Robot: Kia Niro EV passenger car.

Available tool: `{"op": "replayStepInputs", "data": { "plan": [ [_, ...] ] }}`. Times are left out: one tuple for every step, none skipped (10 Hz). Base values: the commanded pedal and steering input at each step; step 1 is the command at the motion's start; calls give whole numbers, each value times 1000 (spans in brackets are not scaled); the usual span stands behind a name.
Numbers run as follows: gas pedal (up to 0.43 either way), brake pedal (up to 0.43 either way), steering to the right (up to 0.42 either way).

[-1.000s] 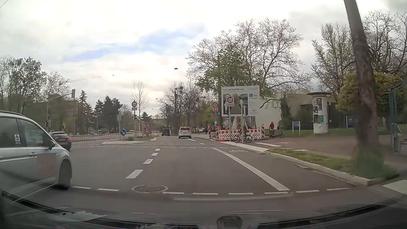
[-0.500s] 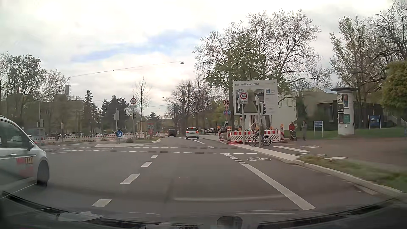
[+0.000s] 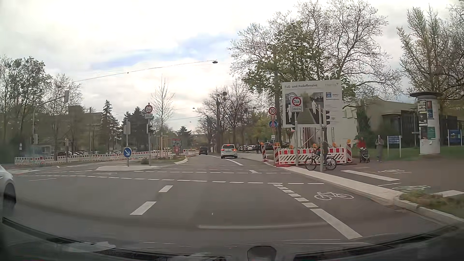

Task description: Follow the waypoints while adhering to traffic rules and regulations

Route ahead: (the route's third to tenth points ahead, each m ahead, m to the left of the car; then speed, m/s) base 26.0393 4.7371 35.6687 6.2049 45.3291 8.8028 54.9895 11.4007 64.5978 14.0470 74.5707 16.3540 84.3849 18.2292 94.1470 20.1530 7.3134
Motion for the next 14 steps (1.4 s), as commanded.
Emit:
{"op": "replayStepInputs", "data": {
  "plan": [
    [67,0,-42],
    [67,0,-40],
    [67,0,-38],
    [67,0,-36],
    [67,0,-37],
    [67,0,-36],
    [67,0,-34],
    [67,0,-34],
    [67,0,-34],
    [67,0,-34],
    [67,0,-34],
    [67,0,-33],
    [67,0,-33],
    [67,0,-32]
  ]
}}
